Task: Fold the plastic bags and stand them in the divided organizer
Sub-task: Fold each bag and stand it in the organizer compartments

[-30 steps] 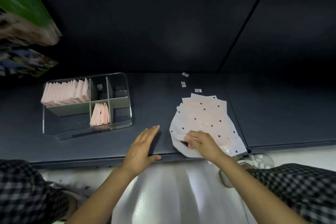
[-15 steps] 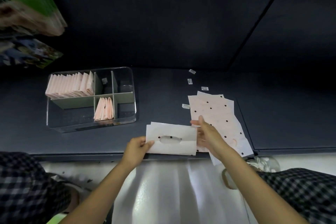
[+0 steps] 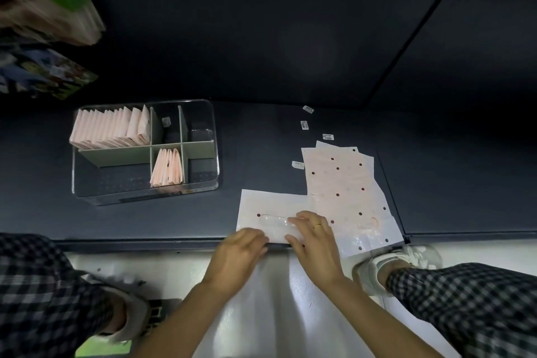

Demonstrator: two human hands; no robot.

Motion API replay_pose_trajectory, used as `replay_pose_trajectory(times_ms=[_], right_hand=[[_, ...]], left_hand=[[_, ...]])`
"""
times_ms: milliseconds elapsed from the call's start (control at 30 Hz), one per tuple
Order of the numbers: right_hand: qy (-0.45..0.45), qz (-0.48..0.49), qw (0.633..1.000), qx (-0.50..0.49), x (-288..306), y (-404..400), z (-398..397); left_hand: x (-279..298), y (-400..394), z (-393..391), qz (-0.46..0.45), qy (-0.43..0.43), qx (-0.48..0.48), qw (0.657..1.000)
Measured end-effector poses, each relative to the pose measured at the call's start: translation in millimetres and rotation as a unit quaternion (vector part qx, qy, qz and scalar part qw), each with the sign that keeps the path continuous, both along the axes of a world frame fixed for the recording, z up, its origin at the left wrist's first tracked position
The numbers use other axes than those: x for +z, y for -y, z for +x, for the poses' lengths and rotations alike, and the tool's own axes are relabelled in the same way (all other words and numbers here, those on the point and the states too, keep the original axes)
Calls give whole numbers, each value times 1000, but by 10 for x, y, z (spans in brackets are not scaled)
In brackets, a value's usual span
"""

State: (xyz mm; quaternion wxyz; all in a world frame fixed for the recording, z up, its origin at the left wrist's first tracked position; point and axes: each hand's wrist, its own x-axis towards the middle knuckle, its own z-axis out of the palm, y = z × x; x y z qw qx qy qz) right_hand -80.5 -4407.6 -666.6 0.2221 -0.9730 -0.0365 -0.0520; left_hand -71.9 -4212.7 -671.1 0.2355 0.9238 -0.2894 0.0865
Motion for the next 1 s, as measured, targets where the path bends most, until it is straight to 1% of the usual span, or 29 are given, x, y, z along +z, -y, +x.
replay_pose_trajectory(times_ms=[67,133,267,367,433,567,667,733,767,867,933,1000], right_hand=[[-41,31,998,-28,-40,60,-15],[-84,51,995,-34,-77,107,-29],[-107,78,990,-48,-108,138,-6],[-118,66,990,-43,-97,151,58],[-121,43,991,-25,-93,162,91],[-109,-33,993,12,-88,141,72],[-47,-78,995,51,-87,62,1],[-4,-130,987,91,-119,28,-44],[0,-154,982,113,-132,25,-62],[-14,-217,959,180,-178,41,-105],[-29,-255,942,217,-207,25,-134],[-48,-270,937,219,-230,40,-160]], left_hand=[[-78,-3,-120,92,-20,-27,995],[-132,-44,-187,163,-33,-20,986],[-65,-81,-161,203,-63,6,977],[-26,-74,-169,209,-80,9,975],[-46,-66,-183,211,-82,16,974],[-106,-30,-192,212,-75,39,974],[-143,-3,-209,212,-99,57,971],[-164,12,-210,221,-95,61,969],[-175,15,-209,225,-90,60,968],[-197,25,-207,215,-104,57,969],[-196,30,-201,237,-120,55,963],[-270,6,-192,259,-128,33,957]])
